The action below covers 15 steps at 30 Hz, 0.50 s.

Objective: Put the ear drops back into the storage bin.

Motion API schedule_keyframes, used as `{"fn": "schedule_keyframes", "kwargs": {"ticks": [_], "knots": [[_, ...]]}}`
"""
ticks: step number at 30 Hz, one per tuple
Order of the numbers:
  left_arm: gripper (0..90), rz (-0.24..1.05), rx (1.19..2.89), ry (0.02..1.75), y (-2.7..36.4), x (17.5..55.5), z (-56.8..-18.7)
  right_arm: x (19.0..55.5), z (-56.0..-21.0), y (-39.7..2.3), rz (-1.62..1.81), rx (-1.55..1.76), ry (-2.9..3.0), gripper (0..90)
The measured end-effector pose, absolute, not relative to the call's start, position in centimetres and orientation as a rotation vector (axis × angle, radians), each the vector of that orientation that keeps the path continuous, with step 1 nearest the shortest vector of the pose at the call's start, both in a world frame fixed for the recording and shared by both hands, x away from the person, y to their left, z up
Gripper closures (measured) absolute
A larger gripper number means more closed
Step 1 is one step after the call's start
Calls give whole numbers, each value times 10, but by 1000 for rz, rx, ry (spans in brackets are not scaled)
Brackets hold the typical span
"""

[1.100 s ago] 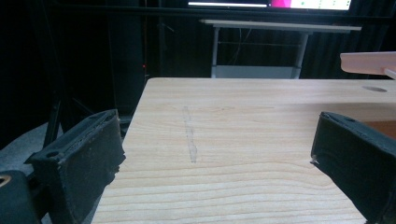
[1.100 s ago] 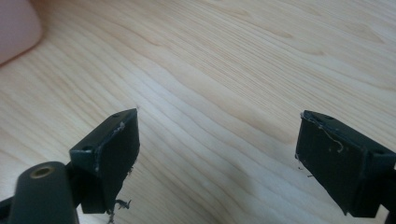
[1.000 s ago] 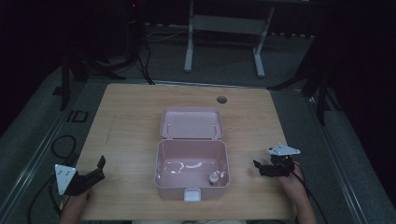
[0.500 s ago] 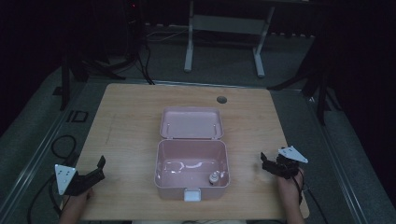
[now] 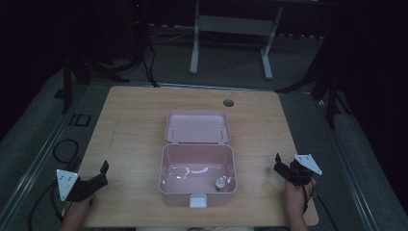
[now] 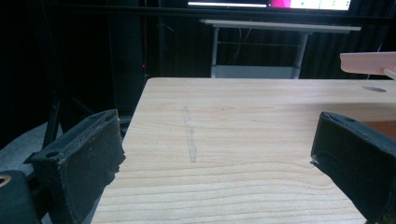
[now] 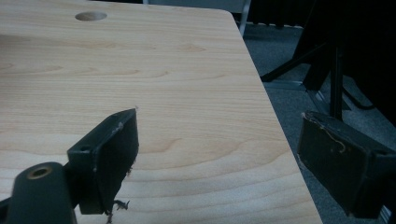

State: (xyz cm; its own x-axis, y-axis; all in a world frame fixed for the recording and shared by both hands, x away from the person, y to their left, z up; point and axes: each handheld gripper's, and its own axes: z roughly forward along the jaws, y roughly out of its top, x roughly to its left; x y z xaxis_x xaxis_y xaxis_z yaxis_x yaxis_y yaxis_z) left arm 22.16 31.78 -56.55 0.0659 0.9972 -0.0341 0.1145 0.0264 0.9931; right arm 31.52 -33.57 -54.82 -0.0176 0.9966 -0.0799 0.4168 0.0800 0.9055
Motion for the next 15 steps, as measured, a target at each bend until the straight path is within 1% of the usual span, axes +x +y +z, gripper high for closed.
{"fn": "schedule_keyframes", "kwargs": {"ticks": [15], "knots": [[24, 1079, 1300, 1257, 318, 222, -565, 318, -552, -332, 853, 1436, 1600, 124]]}}
